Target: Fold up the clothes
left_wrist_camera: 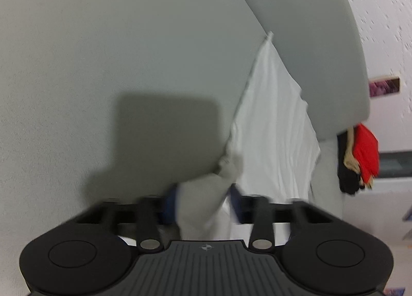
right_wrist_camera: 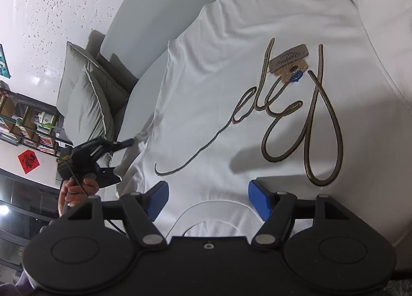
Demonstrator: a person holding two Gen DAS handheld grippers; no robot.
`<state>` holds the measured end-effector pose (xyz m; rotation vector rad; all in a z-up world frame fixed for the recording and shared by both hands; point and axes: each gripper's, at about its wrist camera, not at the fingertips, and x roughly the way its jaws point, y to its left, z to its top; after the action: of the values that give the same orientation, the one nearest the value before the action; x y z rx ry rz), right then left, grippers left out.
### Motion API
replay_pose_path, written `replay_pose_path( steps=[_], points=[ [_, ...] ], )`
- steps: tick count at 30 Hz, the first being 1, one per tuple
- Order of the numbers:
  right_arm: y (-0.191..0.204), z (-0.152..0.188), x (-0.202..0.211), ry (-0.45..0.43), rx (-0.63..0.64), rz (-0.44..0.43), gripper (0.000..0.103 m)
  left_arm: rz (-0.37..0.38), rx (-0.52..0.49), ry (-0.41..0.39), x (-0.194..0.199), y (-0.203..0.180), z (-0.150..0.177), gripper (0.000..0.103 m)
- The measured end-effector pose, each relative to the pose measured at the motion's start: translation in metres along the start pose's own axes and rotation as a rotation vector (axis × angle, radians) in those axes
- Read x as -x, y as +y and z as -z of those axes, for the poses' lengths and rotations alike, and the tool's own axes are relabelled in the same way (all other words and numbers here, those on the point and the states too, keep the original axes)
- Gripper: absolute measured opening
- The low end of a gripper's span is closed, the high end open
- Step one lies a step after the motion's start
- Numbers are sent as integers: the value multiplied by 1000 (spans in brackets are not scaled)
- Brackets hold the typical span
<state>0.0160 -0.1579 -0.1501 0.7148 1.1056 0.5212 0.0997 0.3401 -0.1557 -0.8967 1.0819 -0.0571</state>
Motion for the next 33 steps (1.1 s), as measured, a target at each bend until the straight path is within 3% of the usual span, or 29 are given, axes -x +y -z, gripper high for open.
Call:
replay_pose_path(
  steps=[2,5,6,8,10,13,16,20,22,24,27,28,29,30,33],
  points=[
    [1,0,0,1,6,2,68,-61,-70,-89,5,-8,2,10],
    [0,-1,-1,3,10,2,68,-139,-264,-232,24,-37,10,10],
    [0,-1,-1,2,11,1,68,-198,-336,-283,30,-49,14,11],
    [0,-1,-1,2,10,-1,68,-395,-448,-401,38,-67,17,12],
    [0,-1,-1,1,9,-2,68,-540,-470,-454,45,-71,14,19],
    [0,-1,-1,0,8,-4,68,-589,-431,-453,64,-61,11,19],
    [0,0,-1,-4,9,-9,68,-572,-436,-429,76,-60,25,29],
    [4,2,3,-16,11,6,66,-418,-490,-361,88,-71,71,33],
    [9,3,11,-40,41,41,56,-355,-567,-339,82,-85,102,35],
    [14,5,22,-81,97,86,35,-341,-662,-325,69,-100,130,37],
    [5,2,31,-102,105,201,33,-497,-816,-314,33,-111,153,38],
    [0,1,33,-106,104,235,31,-569,-809,-274,21,-107,150,39],
    [-6,-1,35,-110,107,265,11,-645,-781,-230,11,-101,145,37],
    [-12,-2,39,-112,105,290,0,-720,-752,-185,1,-95,140,40],
    [-22,-3,54,-149,72,405,0,-845,-677,-158,7,-96,131,40]
  ],
)
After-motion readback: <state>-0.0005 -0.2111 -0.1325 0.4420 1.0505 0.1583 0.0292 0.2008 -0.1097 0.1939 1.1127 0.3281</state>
